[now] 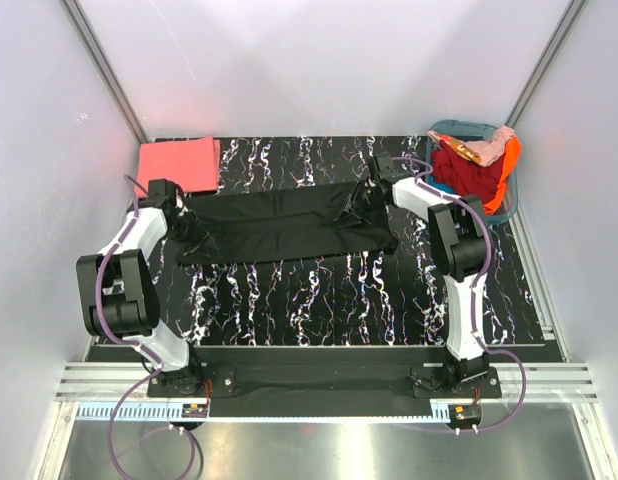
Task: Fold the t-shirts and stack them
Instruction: Fold the tshirt
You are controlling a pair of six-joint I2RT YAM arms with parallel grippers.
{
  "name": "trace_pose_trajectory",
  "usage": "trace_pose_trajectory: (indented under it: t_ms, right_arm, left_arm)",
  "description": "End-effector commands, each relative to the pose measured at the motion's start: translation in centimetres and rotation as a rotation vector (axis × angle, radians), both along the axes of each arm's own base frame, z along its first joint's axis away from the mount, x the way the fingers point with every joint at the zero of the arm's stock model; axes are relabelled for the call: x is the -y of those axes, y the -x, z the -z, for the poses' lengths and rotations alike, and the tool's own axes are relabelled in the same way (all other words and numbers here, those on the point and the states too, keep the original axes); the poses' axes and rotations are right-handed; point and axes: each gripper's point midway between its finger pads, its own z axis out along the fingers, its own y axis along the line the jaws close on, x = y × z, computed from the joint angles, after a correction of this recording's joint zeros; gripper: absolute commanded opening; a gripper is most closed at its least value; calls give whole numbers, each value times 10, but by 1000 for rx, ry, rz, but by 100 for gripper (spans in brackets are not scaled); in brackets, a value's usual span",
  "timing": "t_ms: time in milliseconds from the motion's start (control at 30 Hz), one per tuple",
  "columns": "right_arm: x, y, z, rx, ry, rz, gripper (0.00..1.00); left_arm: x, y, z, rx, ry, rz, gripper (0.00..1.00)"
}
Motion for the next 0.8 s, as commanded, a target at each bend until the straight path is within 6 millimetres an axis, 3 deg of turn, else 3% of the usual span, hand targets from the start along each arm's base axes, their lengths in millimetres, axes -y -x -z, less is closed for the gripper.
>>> trace_pose_trajectory:
  t_ms: [0, 167, 267, 367, 433, 500, 533, 567, 600, 700, 767]
  right_arm:
    - [-7, -21, -21, 45, -56, 3, 42]
    - [-10, -26, -25, 38, -77, 21, 22]
    - [-15, -33, -24, 36, -95, 18, 1]
    - [-22, -48, -23, 47, -114, 27, 0]
    - [-34, -66, -38, 100, -151, 17, 0]
    - [-56, -86, -53, 160, -221, -19, 7]
    - [-66, -94, -62, 195, -258, -42, 17]
    - [-74, -99, -55, 190, -274, -59, 31]
    - [-86, -110, -85, 260, -305, -85, 35]
    - [-94, -119, -118, 334, -350, -124, 45]
    - [-84, -116, -128, 334, -328, -135, 46]
  left_arm:
    - [3, -9, -20, 72, 1, 21, 36]
    - [3, -9, -18, 69, -1, 26, 36]
    - [3, -10, -18, 71, 4, 24, 36]
    - [4, -11, -20, 74, 8, 24, 36]
    - [3, -11, -19, 74, 5, 23, 36]
    - [3, -9, -18, 68, 5, 22, 36]
    - [4, -9, -17, 69, 8, 23, 36]
    - [4, -7, -16, 65, 9, 22, 36]
    - [4, -7, -16, 66, 10, 22, 36]
    - [4, -5, -15, 68, 10, 23, 36]
    - [4, -5, -16, 77, 5, 24, 36]
